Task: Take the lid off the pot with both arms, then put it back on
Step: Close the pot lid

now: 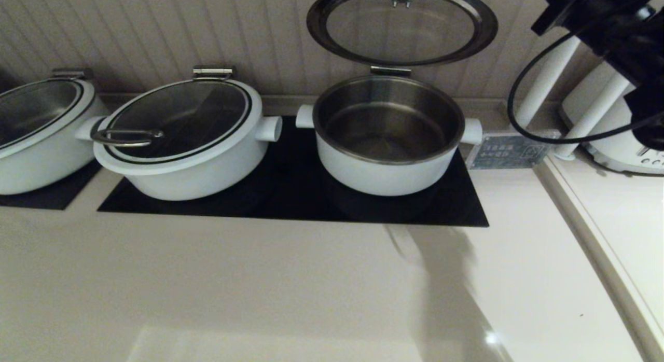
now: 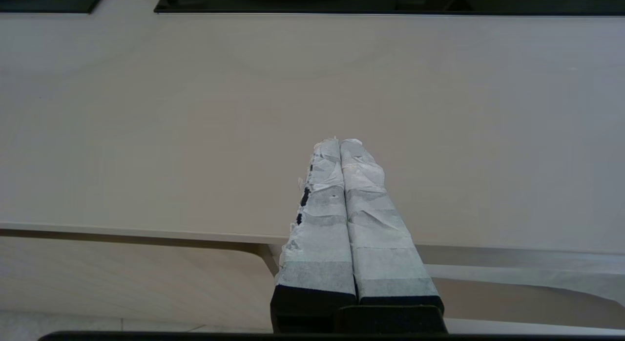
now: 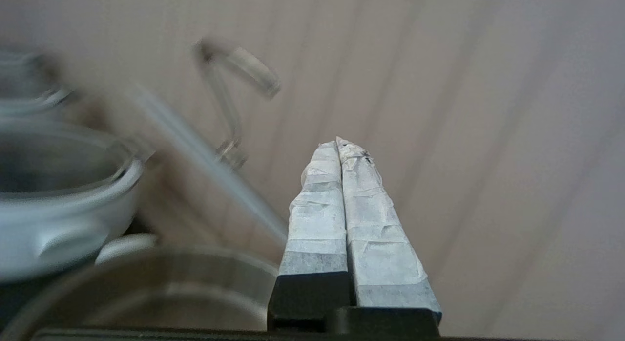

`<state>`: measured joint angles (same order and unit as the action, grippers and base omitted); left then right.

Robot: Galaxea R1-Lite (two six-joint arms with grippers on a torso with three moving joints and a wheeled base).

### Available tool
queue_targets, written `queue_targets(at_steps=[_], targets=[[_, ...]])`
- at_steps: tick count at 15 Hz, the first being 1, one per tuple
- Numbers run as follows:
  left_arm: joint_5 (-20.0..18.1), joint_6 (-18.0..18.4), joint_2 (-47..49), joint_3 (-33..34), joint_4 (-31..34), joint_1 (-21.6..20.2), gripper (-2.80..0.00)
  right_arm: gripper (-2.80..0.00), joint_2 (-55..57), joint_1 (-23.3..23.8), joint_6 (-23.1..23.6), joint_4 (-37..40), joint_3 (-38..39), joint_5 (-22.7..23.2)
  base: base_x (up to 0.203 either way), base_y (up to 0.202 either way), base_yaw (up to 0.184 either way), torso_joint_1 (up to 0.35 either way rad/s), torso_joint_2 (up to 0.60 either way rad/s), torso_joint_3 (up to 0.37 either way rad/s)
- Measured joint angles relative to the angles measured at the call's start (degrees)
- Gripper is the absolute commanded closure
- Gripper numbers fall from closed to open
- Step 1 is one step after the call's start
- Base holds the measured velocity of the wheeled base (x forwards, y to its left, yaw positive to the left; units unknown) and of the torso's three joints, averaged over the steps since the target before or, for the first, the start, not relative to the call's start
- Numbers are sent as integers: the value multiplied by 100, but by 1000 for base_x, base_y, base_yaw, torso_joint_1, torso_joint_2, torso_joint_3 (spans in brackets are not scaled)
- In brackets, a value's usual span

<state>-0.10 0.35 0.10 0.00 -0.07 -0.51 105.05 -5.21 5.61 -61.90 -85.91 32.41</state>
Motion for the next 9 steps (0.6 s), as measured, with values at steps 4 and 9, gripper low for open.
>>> queue_targets(at_steps=[4,9], targets=[[0,-2,0,0,0,0,0,0,322,231,31,-5,-291,392,0,0,0,0,0,0],[0,0,0,0,0,0,0,0,685,361,50,-167,-577,386,0,0,0,0,0,0]])
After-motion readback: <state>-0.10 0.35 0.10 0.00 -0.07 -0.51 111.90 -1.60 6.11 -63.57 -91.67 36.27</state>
